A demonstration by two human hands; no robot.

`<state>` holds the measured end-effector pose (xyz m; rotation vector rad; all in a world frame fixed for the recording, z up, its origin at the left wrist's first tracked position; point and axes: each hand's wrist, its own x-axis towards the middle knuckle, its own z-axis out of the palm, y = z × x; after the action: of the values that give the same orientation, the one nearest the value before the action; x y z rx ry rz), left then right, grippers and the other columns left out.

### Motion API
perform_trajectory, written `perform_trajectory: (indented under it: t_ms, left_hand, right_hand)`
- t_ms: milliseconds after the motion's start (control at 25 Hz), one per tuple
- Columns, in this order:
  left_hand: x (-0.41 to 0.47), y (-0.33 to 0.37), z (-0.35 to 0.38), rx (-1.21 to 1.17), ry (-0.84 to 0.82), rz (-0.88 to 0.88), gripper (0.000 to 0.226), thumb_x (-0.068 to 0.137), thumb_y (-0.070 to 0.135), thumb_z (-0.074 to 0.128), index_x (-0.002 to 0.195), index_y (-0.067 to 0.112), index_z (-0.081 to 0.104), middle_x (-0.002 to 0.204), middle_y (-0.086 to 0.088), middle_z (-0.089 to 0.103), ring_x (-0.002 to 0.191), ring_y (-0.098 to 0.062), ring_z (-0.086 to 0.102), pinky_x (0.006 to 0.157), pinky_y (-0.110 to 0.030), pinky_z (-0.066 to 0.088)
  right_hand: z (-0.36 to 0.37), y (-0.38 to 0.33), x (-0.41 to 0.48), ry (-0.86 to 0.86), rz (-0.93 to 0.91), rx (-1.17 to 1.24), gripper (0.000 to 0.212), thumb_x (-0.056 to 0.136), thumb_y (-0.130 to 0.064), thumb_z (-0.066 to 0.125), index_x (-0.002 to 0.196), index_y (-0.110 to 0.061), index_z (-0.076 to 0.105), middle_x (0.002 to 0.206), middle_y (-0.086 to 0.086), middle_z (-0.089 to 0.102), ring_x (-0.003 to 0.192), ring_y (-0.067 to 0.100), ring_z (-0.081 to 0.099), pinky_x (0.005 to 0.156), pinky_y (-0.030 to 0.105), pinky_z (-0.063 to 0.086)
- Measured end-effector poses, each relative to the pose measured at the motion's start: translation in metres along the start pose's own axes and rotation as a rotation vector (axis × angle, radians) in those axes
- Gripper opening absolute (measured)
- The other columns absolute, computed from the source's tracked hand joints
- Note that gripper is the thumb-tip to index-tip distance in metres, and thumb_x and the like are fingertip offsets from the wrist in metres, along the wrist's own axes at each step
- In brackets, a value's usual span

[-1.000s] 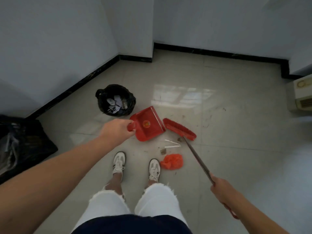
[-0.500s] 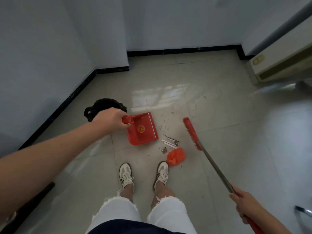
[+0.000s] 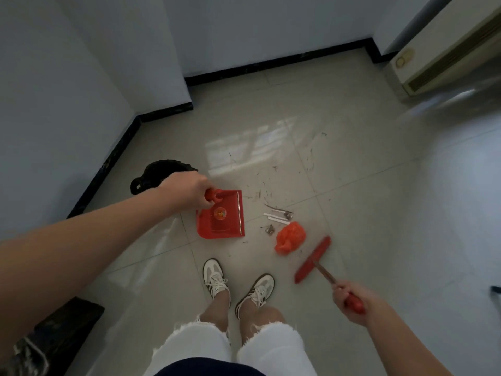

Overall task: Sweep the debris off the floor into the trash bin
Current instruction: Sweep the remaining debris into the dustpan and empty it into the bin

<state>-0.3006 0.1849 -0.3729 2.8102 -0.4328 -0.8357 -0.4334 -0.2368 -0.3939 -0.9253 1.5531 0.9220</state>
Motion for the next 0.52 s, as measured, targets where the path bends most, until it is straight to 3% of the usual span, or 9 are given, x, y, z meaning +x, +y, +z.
perform_trajectory:
  t_ms: [200, 360, 520]
  left_hand:
    - [0.002, -0.009, 0.007, 0.023, 0.023, 0.05, 0.018, 0.082, 0.044, 0.061, 0.082, 0.028, 0.069, 0.062, 0.008, 0.061, 0.059, -0.005, 0.055, 0.059, -0.033, 0.055]
    - [-0.002, -0.003, 0.016, 0.013, 0.034, 0.081, 0.013, 0.082, 0.038, 0.059, 0.079, 0.028, 0.066, 0.058, 0.009, 0.057, 0.054, -0.008, 0.052, 0.054, -0.028, 0.05]
    - [0.002, 0.003, 0.015, 0.05, 0.056, 0.103, 0.021, 0.085, 0.037, 0.057, 0.069, 0.023, 0.058, 0.052, 0.009, 0.046, 0.051, -0.01, 0.045, 0.051, -0.026, 0.043]
  right_hand:
    - [0.101, 0.015, 0.016, -0.044, -0.115, -0.145, 0.037, 0.091, 0.005, 0.031, 0.058, -0.012, 0.031, 0.029, -0.003, 0.033, 0.018, 0.003, 0.03, 0.026, 0.007, 0.022]
    - [0.145, 0.011, 0.017, -0.031, -0.166, -0.269, 0.032, 0.085, 0.009, 0.032, 0.06, -0.011, 0.035, 0.033, -0.003, 0.035, 0.02, 0.004, 0.033, 0.029, 0.007, 0.027]
    - [0.166, 0.024, 0.004, 0.02, -0.207, -0.495, 0.022, 0.081, 0.012, 0.04, 0.071, -0.007, 0.043, 0.038, 0.0, 0.04, 0.025, 0.006, 0.038, 0.034, 0.012, 0.032]
